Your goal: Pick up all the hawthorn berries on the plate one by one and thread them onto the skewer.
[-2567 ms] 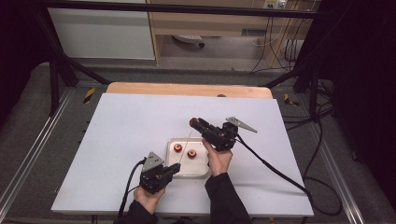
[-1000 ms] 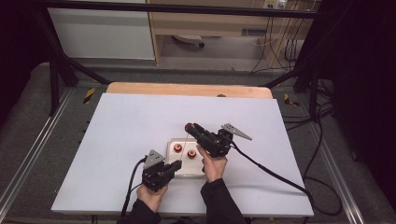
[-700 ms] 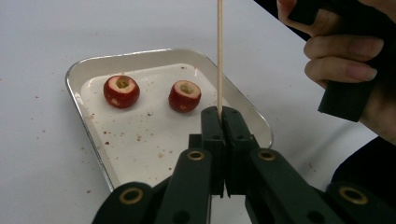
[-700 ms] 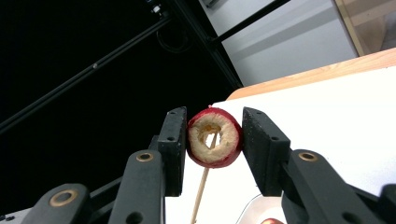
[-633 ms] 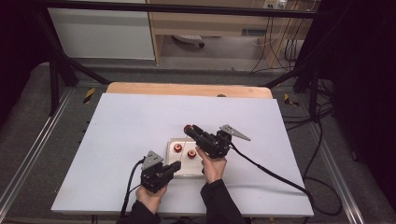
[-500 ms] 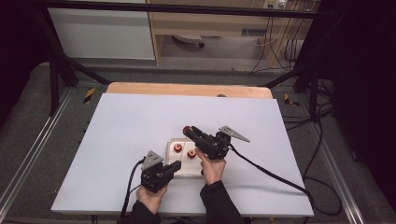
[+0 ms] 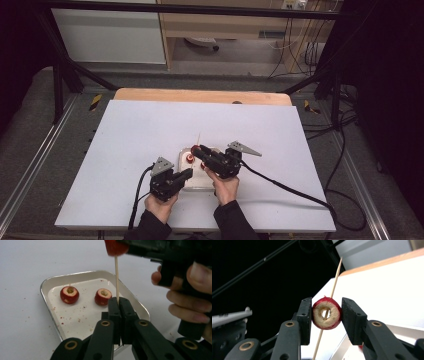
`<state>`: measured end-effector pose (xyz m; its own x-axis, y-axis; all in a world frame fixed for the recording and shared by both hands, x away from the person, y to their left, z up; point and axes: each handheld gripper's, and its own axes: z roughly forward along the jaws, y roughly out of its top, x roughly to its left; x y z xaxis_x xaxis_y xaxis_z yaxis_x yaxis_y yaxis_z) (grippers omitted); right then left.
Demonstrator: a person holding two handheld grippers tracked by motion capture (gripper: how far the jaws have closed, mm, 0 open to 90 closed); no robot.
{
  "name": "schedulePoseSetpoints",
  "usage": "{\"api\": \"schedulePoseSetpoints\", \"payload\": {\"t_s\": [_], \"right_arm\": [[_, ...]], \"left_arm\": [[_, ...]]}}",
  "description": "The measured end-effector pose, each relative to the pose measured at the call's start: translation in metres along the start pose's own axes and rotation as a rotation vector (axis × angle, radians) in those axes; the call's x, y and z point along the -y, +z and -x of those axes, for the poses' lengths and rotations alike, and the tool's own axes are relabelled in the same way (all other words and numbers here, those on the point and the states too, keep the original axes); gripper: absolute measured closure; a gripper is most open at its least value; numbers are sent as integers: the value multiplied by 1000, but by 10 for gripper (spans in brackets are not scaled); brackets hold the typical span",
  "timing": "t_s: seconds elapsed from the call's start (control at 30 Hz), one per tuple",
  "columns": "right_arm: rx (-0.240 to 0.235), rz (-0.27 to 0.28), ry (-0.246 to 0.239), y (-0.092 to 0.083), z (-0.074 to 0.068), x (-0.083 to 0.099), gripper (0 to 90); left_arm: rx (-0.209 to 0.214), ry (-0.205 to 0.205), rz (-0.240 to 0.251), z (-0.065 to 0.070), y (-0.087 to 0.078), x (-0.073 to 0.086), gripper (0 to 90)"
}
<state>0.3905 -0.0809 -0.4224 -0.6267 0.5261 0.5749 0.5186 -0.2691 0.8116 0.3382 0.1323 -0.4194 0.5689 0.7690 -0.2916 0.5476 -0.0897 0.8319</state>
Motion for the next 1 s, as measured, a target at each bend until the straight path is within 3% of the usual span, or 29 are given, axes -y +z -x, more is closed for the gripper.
{"api": "schedulePoseSetpoints", "payload": {"t_s": [0.4, 0.6, 0.67, 0.8, 1.0], "right_arm": [[1, -51, -33, -1, -5, 19, 626], [-3, -68, -52, -2, -7, 21, 614], [14, -80, -66, -3, -6, 19, 513], [42, -117, -121, -8, -7, 11, 440], [88, -221, -164, -14, -3, -2, 309]], "left_arm": [[-5, 25, 8, -5, 2, -3, 887], [0, 64, 0, -5, 2, -3, 886], [-5, 73, -5, -7, 0, -2, 886], [-7, 95, -11, -14, -10, 1, 886], [-22, 146, -33, -28, -27, 6, 885]]}}
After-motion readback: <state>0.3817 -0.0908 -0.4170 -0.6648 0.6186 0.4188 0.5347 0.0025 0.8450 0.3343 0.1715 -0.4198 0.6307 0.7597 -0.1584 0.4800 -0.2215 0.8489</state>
